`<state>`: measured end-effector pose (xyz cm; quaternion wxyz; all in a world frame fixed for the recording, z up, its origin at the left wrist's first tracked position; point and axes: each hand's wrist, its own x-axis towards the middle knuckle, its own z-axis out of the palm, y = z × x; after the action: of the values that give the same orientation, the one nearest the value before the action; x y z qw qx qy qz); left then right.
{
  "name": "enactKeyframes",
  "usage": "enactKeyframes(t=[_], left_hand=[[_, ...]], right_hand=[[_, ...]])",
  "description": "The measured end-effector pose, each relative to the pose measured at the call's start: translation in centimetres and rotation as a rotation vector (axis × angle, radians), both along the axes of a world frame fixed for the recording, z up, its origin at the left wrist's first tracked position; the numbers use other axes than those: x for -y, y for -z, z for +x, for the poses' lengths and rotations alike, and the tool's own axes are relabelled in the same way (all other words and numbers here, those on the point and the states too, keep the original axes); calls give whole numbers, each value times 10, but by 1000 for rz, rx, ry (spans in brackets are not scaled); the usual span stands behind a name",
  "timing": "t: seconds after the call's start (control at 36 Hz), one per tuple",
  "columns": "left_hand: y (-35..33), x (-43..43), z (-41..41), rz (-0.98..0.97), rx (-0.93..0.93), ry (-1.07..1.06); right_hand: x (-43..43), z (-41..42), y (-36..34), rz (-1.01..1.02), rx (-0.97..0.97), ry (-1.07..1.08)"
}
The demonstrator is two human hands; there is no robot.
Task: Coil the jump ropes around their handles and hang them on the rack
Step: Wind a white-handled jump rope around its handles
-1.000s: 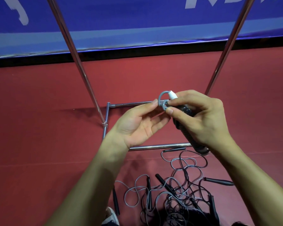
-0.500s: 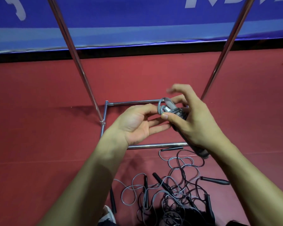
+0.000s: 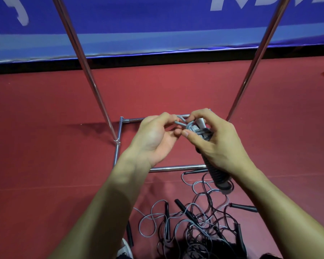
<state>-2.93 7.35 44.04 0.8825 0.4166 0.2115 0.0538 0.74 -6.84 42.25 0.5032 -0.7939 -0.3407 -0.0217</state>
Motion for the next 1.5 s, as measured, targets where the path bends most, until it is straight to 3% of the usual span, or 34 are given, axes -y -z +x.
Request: enactKeyframes(t=[0.19, 0.47, 0.61, 0.78, 1.08, 1.31, 1.5], left_hand=[[-4, -2, -4, -156, -40, 122], [-7, -21, -2, -169, -137, 53], [-5, -28, 2, -130, -56, 35], [-7, -33, 13, -132, -5, 7], [2, -35, 15, -196, -22, -62], [10, -36, 18, -92, -85, -81], [6, -42, 16, -102, -51, -111]], right_hand=[[1, -3, -1, 3, -13, 9], [-3, -2, 14, -10, -17, -45], [-14, 2, 19, 84, -157, -110], [-22, 1, 18, 335, -490, -300], [-14, 7, 21, 96, -370, -342], [-20, 8, 30, -30, -323, -243], [-24, 8, 29, -35, -264, -220]])
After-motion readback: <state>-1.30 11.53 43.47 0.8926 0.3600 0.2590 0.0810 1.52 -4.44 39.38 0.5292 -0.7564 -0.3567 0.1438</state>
